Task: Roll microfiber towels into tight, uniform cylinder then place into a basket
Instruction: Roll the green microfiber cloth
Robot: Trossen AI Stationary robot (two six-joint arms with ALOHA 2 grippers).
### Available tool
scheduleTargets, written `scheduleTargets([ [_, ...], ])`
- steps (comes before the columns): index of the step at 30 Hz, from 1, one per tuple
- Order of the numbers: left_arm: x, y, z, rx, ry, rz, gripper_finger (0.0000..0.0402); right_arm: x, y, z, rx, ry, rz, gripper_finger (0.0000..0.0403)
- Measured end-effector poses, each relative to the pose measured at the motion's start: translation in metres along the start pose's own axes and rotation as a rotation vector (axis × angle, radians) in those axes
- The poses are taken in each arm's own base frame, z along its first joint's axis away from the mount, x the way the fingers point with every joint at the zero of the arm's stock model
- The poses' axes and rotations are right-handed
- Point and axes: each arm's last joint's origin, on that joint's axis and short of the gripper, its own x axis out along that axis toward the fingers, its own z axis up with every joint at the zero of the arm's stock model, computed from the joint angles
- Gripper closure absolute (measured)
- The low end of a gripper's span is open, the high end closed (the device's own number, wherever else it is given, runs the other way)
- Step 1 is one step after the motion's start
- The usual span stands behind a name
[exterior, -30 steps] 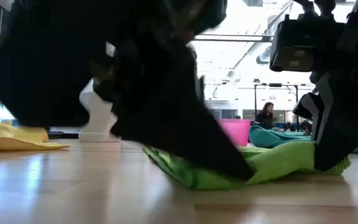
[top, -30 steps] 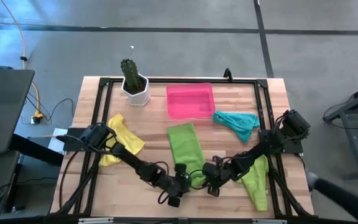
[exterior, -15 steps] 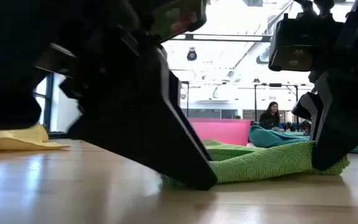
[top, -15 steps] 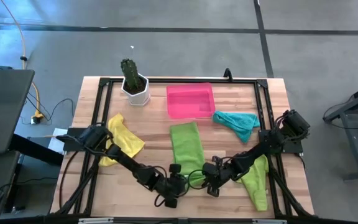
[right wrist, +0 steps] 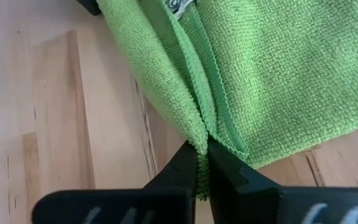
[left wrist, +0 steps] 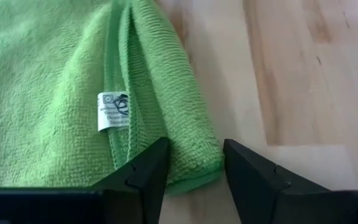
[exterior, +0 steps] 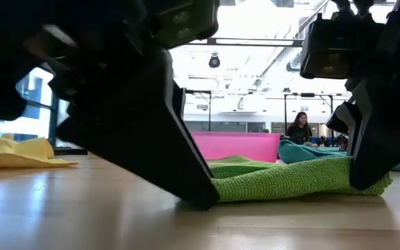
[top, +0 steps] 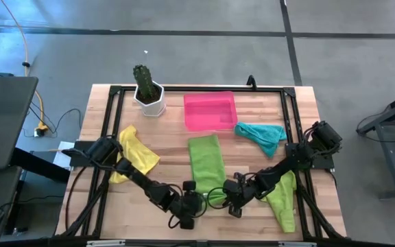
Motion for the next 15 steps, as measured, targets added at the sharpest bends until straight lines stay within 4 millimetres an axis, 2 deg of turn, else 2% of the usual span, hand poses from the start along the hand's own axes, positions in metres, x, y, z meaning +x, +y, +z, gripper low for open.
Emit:
scheduleTargets([
  [3,0.000,0.000,0.000,-0.032,0.011,-0.030,0.0290,0.000,0.001,0.000,0.001,0.014,0.020,0.0398],
  [10,-0.001,0.000,0.004,-0.202,0.064,-0.150,0.0390,0.000,0.000,0.004,0.096,0.078,0.100,0.0398],
  [15,-0.004,0.002,0.008,-0.289,0.091,-0.210,0.0383,0.001,-0.004,0.010,0.120,0.107,0.134,0.0398],
])
